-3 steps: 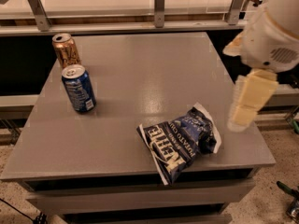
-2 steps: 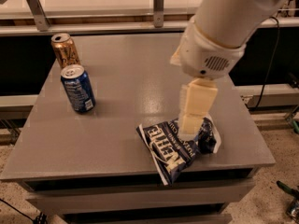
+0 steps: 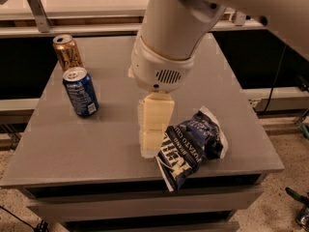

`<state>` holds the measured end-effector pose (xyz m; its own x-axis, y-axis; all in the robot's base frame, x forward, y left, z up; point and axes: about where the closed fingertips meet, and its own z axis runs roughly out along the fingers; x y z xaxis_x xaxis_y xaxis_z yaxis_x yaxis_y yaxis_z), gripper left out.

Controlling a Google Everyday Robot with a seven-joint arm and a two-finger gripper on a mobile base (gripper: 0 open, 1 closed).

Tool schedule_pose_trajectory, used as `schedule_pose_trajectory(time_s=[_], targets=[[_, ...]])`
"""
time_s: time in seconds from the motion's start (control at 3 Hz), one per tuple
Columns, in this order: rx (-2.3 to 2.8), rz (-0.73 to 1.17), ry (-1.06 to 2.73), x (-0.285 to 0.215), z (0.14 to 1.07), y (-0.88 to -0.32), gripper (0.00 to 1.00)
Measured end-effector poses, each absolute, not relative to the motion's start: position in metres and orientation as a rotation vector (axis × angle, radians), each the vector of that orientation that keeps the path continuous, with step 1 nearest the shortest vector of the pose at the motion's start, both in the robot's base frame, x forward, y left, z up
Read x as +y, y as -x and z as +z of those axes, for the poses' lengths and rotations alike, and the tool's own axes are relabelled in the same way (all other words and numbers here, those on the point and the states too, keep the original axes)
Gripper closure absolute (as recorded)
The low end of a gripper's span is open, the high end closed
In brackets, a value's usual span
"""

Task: Knock pepsi can over

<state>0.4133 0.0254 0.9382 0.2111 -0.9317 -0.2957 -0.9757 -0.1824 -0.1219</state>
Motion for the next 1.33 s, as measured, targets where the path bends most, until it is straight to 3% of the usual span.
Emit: schedule_pose_trajectory(time_s=[1.33], targets=[[1.548, 0.478, 1.99, 0.107, 0.915, -0.535, 0.0]])
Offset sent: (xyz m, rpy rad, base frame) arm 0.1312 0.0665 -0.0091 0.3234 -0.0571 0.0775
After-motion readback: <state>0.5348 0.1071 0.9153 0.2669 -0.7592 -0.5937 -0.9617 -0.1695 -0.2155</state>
